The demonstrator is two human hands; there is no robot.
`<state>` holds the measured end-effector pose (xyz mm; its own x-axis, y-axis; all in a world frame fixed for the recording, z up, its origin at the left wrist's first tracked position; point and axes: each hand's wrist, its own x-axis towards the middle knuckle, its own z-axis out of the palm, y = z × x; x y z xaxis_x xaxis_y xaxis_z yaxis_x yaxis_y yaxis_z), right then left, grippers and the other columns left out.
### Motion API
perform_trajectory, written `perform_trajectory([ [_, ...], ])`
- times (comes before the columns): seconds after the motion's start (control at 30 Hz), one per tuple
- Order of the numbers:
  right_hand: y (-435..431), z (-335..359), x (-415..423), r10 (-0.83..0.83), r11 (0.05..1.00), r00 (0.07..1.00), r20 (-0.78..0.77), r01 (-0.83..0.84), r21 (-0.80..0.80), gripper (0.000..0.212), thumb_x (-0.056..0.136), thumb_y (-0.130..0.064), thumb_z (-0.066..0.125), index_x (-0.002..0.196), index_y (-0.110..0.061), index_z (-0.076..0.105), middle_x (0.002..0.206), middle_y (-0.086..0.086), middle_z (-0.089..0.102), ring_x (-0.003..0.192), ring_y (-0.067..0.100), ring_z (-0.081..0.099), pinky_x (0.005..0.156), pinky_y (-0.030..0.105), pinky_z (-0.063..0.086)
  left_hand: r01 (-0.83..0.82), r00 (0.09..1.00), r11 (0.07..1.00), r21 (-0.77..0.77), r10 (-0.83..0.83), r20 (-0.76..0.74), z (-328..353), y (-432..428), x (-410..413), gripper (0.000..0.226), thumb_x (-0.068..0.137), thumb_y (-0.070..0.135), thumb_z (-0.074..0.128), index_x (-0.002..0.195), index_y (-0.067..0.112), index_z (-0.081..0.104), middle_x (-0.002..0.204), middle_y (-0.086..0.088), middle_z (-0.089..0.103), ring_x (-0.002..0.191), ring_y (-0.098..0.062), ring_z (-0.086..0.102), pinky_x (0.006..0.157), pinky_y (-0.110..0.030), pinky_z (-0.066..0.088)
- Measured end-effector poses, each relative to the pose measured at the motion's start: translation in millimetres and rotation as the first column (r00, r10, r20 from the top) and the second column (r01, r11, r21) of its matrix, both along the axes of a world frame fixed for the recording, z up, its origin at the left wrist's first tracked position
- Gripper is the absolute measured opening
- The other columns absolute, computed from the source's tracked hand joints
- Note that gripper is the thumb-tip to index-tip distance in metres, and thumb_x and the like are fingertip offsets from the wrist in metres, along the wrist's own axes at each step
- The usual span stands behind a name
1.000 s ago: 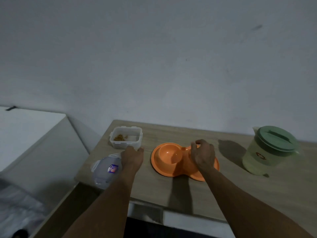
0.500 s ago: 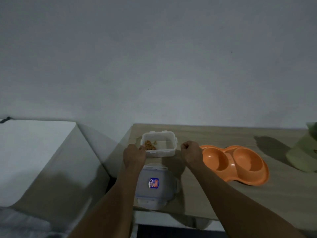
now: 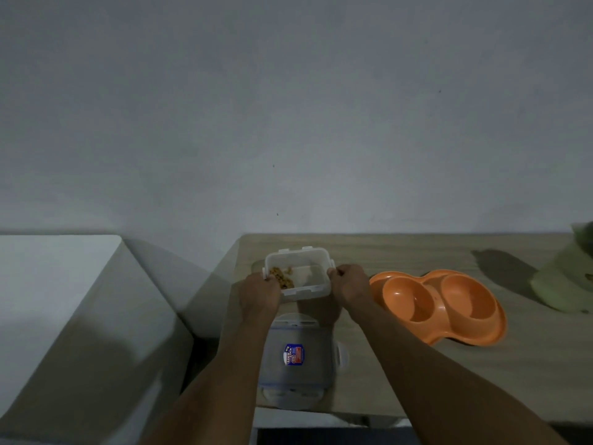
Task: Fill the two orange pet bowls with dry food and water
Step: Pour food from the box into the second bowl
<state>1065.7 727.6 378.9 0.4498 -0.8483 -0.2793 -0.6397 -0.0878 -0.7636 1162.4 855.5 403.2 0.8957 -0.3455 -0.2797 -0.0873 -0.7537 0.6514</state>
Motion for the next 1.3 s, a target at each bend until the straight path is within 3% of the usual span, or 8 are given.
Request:
perform_trajectory([
  [0.1, -1.2, 10.2, -3.0, -0.041, 0.999, 0.998, 0.038, 0.041, 0.01, 0.029, 0.096, -0.025, 0.057, 0.098, -0.001, 0.074, 0.099, 0.02, 0.073, 0.098, 0.035, 0.068, 0.087, 0.04, 0.054, -0.002, 1.0, 0.999, -0.033, 0.002, -0.003, 9.3, -2.3, 0.0, 0.036, 0.1, 0.02, 0.044, 0.123, -0.001, 0.062, 0.12, -0.021, 0.065, 0.109, -0.035, 0.062, 0.077, -0.033, 0.046],
  [0.2, -2.6, 28.9, -8.0, -0.052, 0.997, 0.997, 0.055, 0.055, -0.05, 0.027, 0.092, -0.025, 0.062, 0.086, -0.002, 0.074, 0.093, 0.021, 0.074, 0.092, 0.036, 0.07, 0.081, 0.036, 0.052, -0.005, 1.0, 0.999, -0.046, 0.007, 0.03, 24.8, -7.2, -0.1, 0.035, 0.099, 0.019, 0.045, 0.121, -0.001, 0.063, 0.119, -0.021, 0.066, 0.109, -0.035, 0.062, 0.078, -0.035, 0.047],
  [0.3, -8.4, 45.5, -22.4, -0.094, 0.99, 0.99, 0.108, 0.105, -0.096, 0.032, 0.087, -0.027, 0.066, 0.059, -0.014, 0.06, 0.087, 0.026, 0.073, 0.088, 0.043, 0.069, 0.081, 0.047, 0.056, -0.005, 0.999, 0.996, -0.09, 0.009, 0.041, 44.5, -15.8, -11.0, 0.034, 0.098, 0.016, 0.047, 0.12, -0.003, 0.064, 0.118, -0.021, 0.066, 0.107, -0.035, 0.064, 0.075, -0.035, 0.047],
  [0.43, -19.0, 66.0, -52.3, -0.173, 0.979, 0.97, 0.169, 0.189, -0.081, 0.04, 0.086, -0.025, 0.068, 0.05, -0.014, 0.052, 0.081, 0.032, 0.069, 0.082, 0.046, 0.068, 0.079, 0.055, 0.056, 0.05, 0.998, 0.99, -0.134, -0.044, 0.046, 63.4, -34.3, -27.7, 0.032, 0.097, 0.017, 0.048, 0.115, -0.003, 0.066, 0.116, -0.021, 0.067, 0.107, -0.035, 0.064, 0.078, -0.034, 0.049],
  [0.67, -35.0, 94.3, -121.5, -0.3, 0.952, 0.907, 0.295, 0.307, 0.026, 0.025, 0.091, -0.032, 0.061, 0.08, -0.01, 0.058, 0.091, 0.021, 0.066, 0.09, 0.039, 0.066, 0.084, 0.056, 0.056, 0.172, 0.985, 0.963, -0.208, -0.164, 0.051, 80.0, -69.5, -80.4, 0.027, 0.094, 0.017, 0.05, 0.099, -0.005, 0.066, 0.105, -0.023, 0.068, 0.096, -0.038, 0.065, 0.071, -0.036, 0.051],
  [0.8, -51.0, 98.8, -153.0, -0.28, 0.96, 0.903, 0.326, 0.264, 0.092, 0.036, 0.098, -0.036, 0.054, 0.114, -0.004, 0.053, 0.098, 0.021, 0.061, 0.08, 0.033, 0.061, 0.069, 0.044, 0.055, 0.201, 0.979, 0.96, -0.196, -0.187, 0.084, 87.8, -87.8, -112.0, 0.027, 0.094, 0.016, 0.051, 0.096, -0.006, 0.067, 0.103, -0.023, 0.068, 0.096, -0.038, 0.065, 0.065, -0.036, 0.044],
  [1.13, -99.4, 91.9, -220.7, -0.278, 0.918, 0.865, 0.418, 0.111, 0.38, 0.04, 0.095, -0.047, 0.056, 0.119, -0.015, 0.052, 0.113, 0.013, 0.061, 0.095, 0.033, 0.065, 0.088, 0.05, 0.055, 0.153, 0.988, 0.958, -0.242, -0.151, 0.027, 82.5, -120.9, -183.5, 0.025, 0.092, 0.017, 0.052, 0.096, 0.0, 0.069, 0.089, -0.009, 0.068, 0.078, -0.021, 0.062, 0.053, -0.026, 0.04],
  [1.3, -113.8, 82.6, -233.0, -0.3, 0.862, 0.843, 0.447, 0.04, 0.505, 0.032, 0.09, -0.044, 0.064, 0.104, -0.016, 0.062, 0.105, 0.011, 0.067, 0.098, 0.034, 0.066, 0.092, 0.052, 0.054, 0.055, 0.991, 0.934, -0.353, -0.095, -0.097, 64.8, -128.9, -202.1, 0.019, 0.082, 0.01, 0.055, 0.067, 0.007, 0.066, 0.077, -0.016, 0.07, 0.076, -0.034, 0.071, 0.068, -0.049, 0.058],
])
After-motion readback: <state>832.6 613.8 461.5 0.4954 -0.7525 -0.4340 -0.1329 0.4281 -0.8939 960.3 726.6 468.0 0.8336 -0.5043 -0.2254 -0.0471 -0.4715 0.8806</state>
